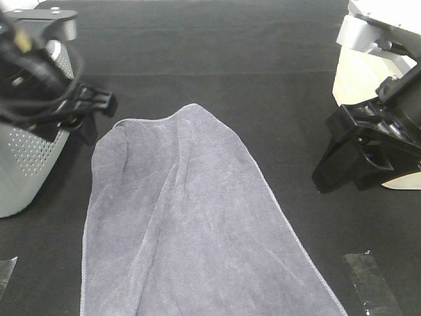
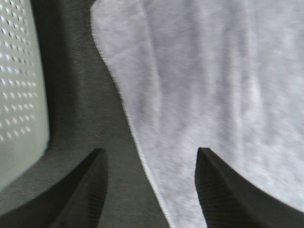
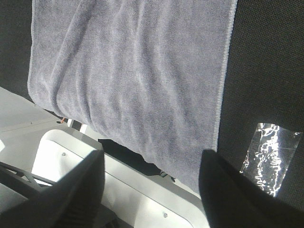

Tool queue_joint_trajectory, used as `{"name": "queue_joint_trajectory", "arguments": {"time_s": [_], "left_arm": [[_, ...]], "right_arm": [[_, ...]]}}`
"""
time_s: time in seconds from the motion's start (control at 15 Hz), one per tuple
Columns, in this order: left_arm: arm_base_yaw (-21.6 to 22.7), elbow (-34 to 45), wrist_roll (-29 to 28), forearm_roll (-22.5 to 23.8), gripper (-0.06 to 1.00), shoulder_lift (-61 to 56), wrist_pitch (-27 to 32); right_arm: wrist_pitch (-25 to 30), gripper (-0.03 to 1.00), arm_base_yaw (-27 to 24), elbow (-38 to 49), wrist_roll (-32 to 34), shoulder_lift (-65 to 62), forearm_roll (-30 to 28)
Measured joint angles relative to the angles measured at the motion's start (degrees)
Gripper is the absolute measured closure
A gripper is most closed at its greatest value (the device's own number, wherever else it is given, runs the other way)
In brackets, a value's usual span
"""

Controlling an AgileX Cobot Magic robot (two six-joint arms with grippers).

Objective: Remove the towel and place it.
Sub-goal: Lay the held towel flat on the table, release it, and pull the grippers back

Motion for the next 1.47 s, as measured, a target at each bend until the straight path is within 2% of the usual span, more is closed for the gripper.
{"name": "queue_joint_trajectory", "arguments": {"time_s": [0.13,0.27,0.4,0.6,0.73,1.0,1.2,1.47], "left_arm": [[1.6,-9.9,0.6,0.6,0.41,8.0,7.7],[2.0,-17.8,2.1,0.9,0.41,15.2,12.7],[2.0,-24.9,2.6,1.0,0.41,21.0,14.7],[2.0,-37.2,3.1,3.7,0.41,30.4,18.8],[2.0,-44.1,3.9,5.6,0.41,35.8,19.2],[2.0,-50.2,5.0,6.4,0.41,40.9,19.4],[2.4,-50.8,6.2,6.9,0.41,43.3,19.6],[6.4,-50.9,6.6,7.2,0.41,43.4,19.7]], "right_arm": [[-0.1,0.41,0.0,0.0,0.0,0.0,0.0],[-0.1,0.41,0.0,0.0,0.0,0.0,0.0],[-0.2,0.41,0.0,0.0,0.0,0.0,0.0],[-0.2,0.41,0.0,0.0,0.0,0.0,-0.5],[-0.2,0.41,0.0,0.0,0.0,0.0,-0.7],[-0.2,0.41,0.0,0.0,0.0,0.0,-1.3],[-0.2,0.41,0.0,0.0,0.0,0.0,-1.3],[-0.2,0.41,0.0,0.0,0.0,0.0,-1.3]]}}
